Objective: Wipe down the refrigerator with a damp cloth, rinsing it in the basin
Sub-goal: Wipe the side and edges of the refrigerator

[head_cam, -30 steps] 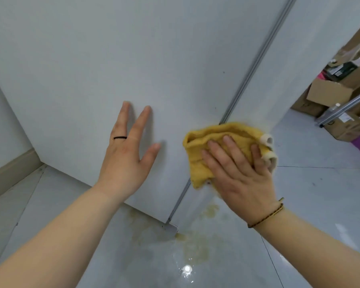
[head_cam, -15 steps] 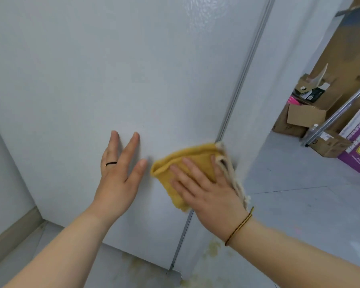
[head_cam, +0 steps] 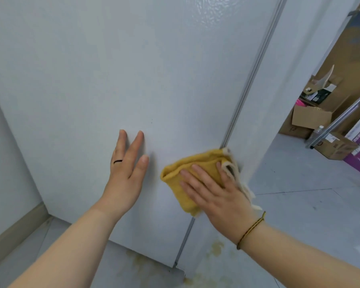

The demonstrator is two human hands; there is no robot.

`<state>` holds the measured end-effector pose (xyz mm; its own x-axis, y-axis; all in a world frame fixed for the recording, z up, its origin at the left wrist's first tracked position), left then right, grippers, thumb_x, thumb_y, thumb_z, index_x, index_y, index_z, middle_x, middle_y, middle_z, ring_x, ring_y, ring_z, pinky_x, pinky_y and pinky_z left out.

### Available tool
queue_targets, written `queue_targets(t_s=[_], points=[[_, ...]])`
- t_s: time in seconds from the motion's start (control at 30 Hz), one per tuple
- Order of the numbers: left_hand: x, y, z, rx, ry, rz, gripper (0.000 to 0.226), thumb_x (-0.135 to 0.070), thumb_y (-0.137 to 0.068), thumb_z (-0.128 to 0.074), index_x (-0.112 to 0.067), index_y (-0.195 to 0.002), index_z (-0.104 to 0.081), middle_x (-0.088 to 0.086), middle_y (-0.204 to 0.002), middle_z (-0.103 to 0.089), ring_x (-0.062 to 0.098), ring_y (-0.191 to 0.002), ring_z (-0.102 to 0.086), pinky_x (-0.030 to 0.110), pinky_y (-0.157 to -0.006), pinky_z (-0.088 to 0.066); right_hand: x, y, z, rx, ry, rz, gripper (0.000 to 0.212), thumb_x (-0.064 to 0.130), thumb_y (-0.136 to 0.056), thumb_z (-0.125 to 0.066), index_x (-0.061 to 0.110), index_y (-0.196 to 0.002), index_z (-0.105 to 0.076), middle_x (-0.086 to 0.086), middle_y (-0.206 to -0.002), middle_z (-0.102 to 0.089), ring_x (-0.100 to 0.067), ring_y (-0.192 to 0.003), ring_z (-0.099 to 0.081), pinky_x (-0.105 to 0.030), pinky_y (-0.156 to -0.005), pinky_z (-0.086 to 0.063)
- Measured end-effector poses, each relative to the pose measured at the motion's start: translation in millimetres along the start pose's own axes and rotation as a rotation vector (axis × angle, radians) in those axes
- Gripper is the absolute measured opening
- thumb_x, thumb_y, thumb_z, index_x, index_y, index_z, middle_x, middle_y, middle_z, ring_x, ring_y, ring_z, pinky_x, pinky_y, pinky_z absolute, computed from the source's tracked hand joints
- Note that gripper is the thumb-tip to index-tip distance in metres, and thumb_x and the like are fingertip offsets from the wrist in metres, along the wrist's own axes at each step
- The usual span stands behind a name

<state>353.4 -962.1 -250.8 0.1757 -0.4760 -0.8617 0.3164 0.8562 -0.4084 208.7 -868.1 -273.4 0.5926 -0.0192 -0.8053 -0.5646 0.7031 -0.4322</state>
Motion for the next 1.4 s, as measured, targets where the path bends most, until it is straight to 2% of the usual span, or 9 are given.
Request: queue_targets(t_s=[0.1, 0.2, 0.3, 0.57, 0.7, 0.87, 1.13, 1.27, 1.4], points=[[4.0, -0.4, 0.4, -0.009, -0.034, -0.017, 0.044, -0.023, -0.095, -0.036, -0.057, -0.113, -0.013, -0.026, -0.135, 0.008, -0.010, -0.129, 0.004, 0.010, -0.104, -0.001, -58.3, -32.7, 33.7, -0.204, -0.004, -0.167, 0.042, 0.018, -0.085, -0.051, 0.013, -0.126, -0.053, -0.002, -0.138, -0.043, -0.028, -0.127, -0.034, -0.049, -0.111, -0.006], [5.7, -0.9, -1.1, -0.028, -0.082, -0.024, 0.048, -0.020, -0.095, -0.038, -0.056, -0.113, -0.010, -0.024, -0.135, 0.010, -0.010, -0.128, 0.006, -0.009, -0.089, 0.003, -103.6, -55.2, 52.7, -0.277, 0.005, -0.368, 0.052, 0.029, -0.083, -0.058, 0.013, -0.131, -0.049, -0.011, -0.139, -0.045, -0.032, -0.128, -0.028, -0.045, -0.110, -0.003], [7.7, 0.2, -4.3, -0.018, -0.080, -0.019, 0.050, -0.022, -0.095, -0.037, -0.056, -0.114, -0.007, -0.026, -0.134, 0.012, -0.009, -0.129, 0.008, -0.003, -0.094, 0.002, -95.6, -58.1, 49.4, -0.247, 0.034, -0.431, 0.054, 0.028, -0.085, -0.055, 0.015, -0.136, -0.043, -0.012, -0.142, -0.042, -0.033, -0.130, -0.024, -0.045, -0.111, 0.000], [6.5, 2.3, -0.7, 0.015, -0.094, -0.016, 0.047, -0.021, -0.096, -0.037, -0.049, -0.121, -0.009, -0.023, -0.135, 0.008, 0.004, -0.140, 0.008, 0.015, -0.104, -0.001, -33.7, -6.7, 16.0, -0.035, -0.041, 0.027, 0.045, 0.008, -0.094, -0.024, 0.011, -0.130, -0.049, -0.006, -0.139, -0.046, -0.027, -0.130, -0.031, -0.043, -0.113, -0.006], [8.6, 4.2, -4.5, -0.019, -0.101, -0.018, 0.050, -0.019, -0.095, -0.039, -0.047, -0.122, -0.008, -0.023, -0.135, 0.009, 0.004, -0.140, 0.009, 0.012, -0.102, 0.001, -111.1, -69.4, 58.8, -0.239, 0.098, -0.240, 0.045, 0.020, -0.080, -0.053, 0.013, -0.125, -0.056, -0.012, -0.134, -0.052, -0.037, -0.124, -0.044, -0.054, -0.105, -0.024], [28.8, 19.2, -22.5, -0.016, -0.115, 0.039, 0.055, -0.017, -0.095, -0.040, -0.046, -0.122, -0.002, -0.008, -0.150, 0.011, 0.007, -0.140, 0.011, 0.013, -0.103, 0.003, -125.1, -100.4, 66.8, -0.251, 0.056, -0.537, 0.051, 0.023, -0.084, -0.050, 0.020, -0.135, -0.046, -0.012, -0.137, -0.049, -0.041, -0.124, -0.045, -0.060, -0.101, -0.028], [80.0, 49.3, -29.4, 0.094, -0.045, 0.233, 0.051, -0.017, -0.097, -0.035, -0.037, -0.139, -0.013, -0.009, -0.153, 0.008, -0.009, -0.129, 0.002, 0.017, -0.108, -0.010, 65.9, 27.5, -29.4, 0.079, -0.079, 0.107, 0.045, 0.006, -0.087, -0.021, 0.012, -0.129, -0.036, 0.002, -0.142, -0.029, -0.032, -0.141, 0.001, -0.043, -0.107, -0.008], [84.2, 49.6, -26.3, 0.120, -0.076, 0.232, 0.050, -0.017, -0.097, -0.034, -0.034, -0.141, -0.017, -0.010, -0.153, 0.006, -0.014, -0.122, 0.000, 0.014, -0.104, -0.011, 56.6, 27.8, -28.1, 0.025, -0.188, 0.108, 0.051, 0.004, -0.096, -0.001, 0.008, -0.123, -0.044, -0.003, -0.137, -0.046, -0.028, -0.142, 0.004, -0.039, -0.111, -0.003], [91.2, 53.0, -31.4, 0.100, -0.072, 0.220, 0.051, -0.017, -0.097, -0.036, -0.033, -0.141, -0.016, -0.011, -0.153, 0.006, -0.015, -0.123, 0.001, 0.015, -0.105, -0.012, 6.6, 2.9, 1.3, -0.146, -0.149, -0.097, 0.029, 0.012, -0.085, -0.054, 0.013, -0.112, -0.066, -0.007, -0.128, -0.057, -0.026, -0.126, -0.038, -0.046, -0.109, -0.017]])
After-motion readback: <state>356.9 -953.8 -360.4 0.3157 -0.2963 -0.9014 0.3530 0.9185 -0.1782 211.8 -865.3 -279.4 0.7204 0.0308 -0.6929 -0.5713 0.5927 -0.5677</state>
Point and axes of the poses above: each hand's wrist, its own y-axis away from the middle knuckle, its own z-axis out of the back of the hand, x = y × z, the point moved 6 cm from there along -y, towards the middle knuckle
